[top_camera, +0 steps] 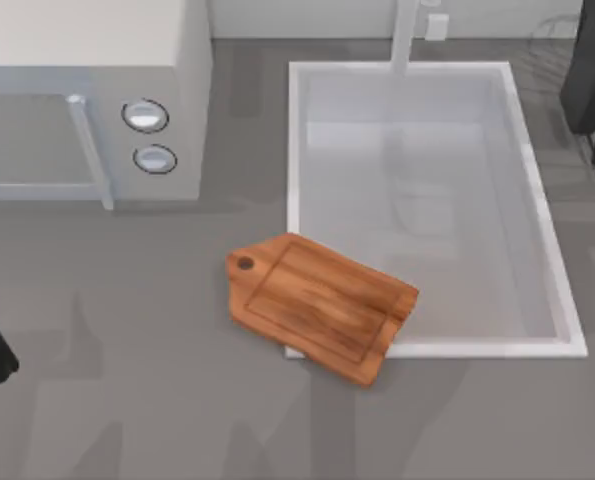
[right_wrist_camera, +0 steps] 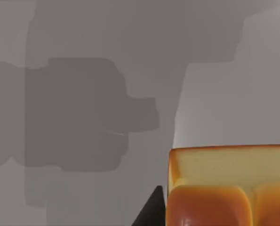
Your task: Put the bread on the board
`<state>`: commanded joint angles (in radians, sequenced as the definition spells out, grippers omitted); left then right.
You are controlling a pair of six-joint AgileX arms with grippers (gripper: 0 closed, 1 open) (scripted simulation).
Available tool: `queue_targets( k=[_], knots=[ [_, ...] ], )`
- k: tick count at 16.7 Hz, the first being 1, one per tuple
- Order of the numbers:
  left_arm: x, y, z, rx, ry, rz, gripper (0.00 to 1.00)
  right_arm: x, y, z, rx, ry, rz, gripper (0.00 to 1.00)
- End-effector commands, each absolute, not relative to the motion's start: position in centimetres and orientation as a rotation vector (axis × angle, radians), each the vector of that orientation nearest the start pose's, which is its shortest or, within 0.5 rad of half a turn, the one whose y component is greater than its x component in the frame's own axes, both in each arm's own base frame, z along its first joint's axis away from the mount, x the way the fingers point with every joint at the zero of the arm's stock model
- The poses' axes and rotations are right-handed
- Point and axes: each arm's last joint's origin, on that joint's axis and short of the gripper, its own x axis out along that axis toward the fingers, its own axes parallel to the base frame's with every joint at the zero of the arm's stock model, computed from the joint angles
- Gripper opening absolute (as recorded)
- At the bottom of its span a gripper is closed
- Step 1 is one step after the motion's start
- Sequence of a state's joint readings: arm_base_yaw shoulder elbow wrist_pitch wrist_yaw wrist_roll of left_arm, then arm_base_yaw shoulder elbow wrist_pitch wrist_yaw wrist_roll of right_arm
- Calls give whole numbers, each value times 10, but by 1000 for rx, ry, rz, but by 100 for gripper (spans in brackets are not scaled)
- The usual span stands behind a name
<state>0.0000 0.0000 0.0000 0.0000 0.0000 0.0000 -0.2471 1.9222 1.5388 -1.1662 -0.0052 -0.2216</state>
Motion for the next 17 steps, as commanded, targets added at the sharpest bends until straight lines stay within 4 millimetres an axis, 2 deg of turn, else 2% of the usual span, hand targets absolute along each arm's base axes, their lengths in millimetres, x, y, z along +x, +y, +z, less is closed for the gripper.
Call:
queue_targets(
  k=[3,6,9,11,14,16,17],
  knots=[
    [106,-1,160,0,0,0,100,375,-64,212,-70,1552,75,0],
    [106,-1,160,0,0,0,100,402,-7,209,-260,1543,270,0],
    [106,-1,160,0,0,0,100,419,82,202,-512,1507,533,0],
    [106,-1,160,0,0,0,100,416,152,195,-696,1460,725,0],
    [106,-1,160,0,0,0,100,390,248,188,-946,1352,982,0],
    [106,-1,160,0,0,0,100,371,292,186,-1067,1276,1103,0],
    [106,-1,160,0,0,0,100,363,307,185,-1109,1246,1144,0]
  ],
)
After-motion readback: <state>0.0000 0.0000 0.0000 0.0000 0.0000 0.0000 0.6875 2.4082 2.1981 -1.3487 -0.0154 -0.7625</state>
